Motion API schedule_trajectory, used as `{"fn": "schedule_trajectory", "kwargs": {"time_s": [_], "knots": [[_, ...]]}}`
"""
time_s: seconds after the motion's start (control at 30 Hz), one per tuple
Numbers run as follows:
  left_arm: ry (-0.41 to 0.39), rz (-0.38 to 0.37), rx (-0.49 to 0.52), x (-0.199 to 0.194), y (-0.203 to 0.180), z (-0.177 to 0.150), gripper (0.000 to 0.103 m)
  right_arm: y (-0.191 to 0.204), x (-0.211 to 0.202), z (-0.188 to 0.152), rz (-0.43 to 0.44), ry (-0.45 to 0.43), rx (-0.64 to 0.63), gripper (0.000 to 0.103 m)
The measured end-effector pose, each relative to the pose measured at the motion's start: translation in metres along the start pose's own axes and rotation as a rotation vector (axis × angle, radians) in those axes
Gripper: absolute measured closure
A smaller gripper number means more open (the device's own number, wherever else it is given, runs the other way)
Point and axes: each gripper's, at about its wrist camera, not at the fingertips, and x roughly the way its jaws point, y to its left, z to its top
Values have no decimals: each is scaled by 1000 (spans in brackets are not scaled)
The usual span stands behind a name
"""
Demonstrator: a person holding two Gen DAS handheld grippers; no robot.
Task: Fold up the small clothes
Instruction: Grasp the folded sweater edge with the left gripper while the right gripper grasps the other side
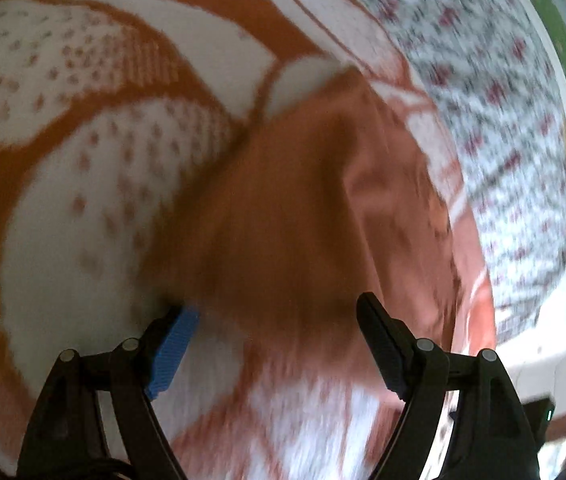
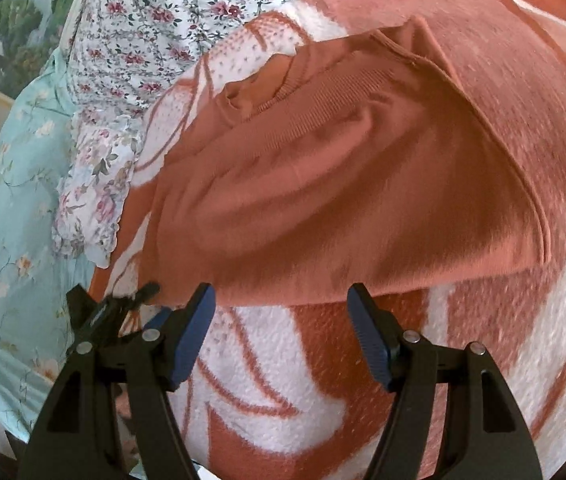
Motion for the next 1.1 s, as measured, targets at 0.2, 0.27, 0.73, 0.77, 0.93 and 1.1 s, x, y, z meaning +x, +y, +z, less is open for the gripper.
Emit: {"fn": "schedule_trajectory", "kwargs": {"time_s": [0.2,0.27,0.73,0.77,0.93,1.1], "knots": [[-91,61,44,19,-19,30,61,-12,5,18,16,33,-4,34],[-77,58,86,20,-32,35,91,-18,7,24,27,44,-3,34],[55,-90,730,56,-237,-76,96,-65,15,101,197,69,84,37],[80,-87,748,67,-238,-85,96,-64,18,105,209,72,83,37],[163,-73,727,103,-232,-99,97,-59,67,123,259,151,110,36],[166,-87,740,93,-228,-93,97,-28,125,140,286,233,64,35]]}}
